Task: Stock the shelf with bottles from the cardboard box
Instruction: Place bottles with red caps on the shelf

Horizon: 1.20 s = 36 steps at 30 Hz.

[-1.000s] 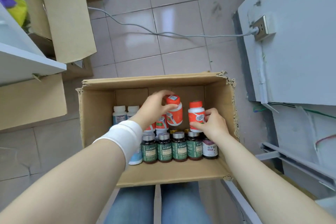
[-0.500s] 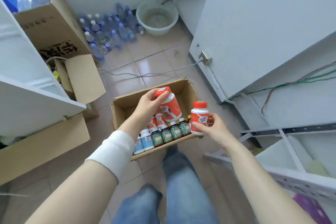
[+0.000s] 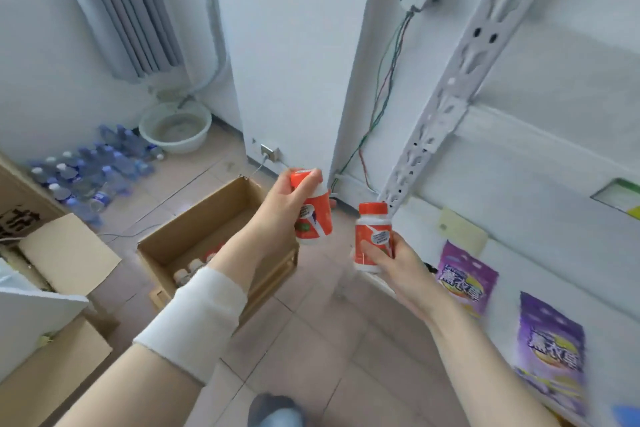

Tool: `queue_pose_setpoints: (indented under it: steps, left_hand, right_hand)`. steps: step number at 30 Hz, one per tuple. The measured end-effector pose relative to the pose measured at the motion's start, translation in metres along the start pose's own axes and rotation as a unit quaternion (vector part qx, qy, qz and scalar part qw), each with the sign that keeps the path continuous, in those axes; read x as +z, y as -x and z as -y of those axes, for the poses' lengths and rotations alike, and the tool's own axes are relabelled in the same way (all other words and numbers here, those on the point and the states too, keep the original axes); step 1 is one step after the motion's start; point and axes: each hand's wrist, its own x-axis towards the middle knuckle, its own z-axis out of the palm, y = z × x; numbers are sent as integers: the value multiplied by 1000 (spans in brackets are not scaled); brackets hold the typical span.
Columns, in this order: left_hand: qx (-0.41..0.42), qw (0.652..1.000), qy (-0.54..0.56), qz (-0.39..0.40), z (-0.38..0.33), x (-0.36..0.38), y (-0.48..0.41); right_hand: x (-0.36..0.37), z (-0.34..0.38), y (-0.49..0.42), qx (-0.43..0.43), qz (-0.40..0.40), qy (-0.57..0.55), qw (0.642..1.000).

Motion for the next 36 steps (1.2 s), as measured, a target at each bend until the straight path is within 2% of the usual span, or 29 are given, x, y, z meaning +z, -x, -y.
queue_pose_setpoints:
  steps: [3,7,14,18,25,30,36]
  left_hand:
    - [46,997,-36,48,-22,71,31]
    - [100,986,8,130,-53,187,77]
    - [129,939,19,320,-94,380,137]
    - [140,912,-33,384,-109,463,157]
    - [200,885,-145,394,-127,590,144]
    - [251,853,-226,398,-139,677,110]
    - [277,815,-323,395,-151,774,40]
  right_hand:
    - [-54,5,57,-35,-19,-28,999]
    - [-148,7,139,-65,-62,-47,995]
    - [-308,3,264,-110,-144,-111,977]
    - [-375,8,314,-153,-194,-94,964]
    - [-475,39,362,-192,-296,-109,929]
    - [-552,69,362,-182,-353,-42,917]
    - [-651,97,306,-125,-370,67,918]
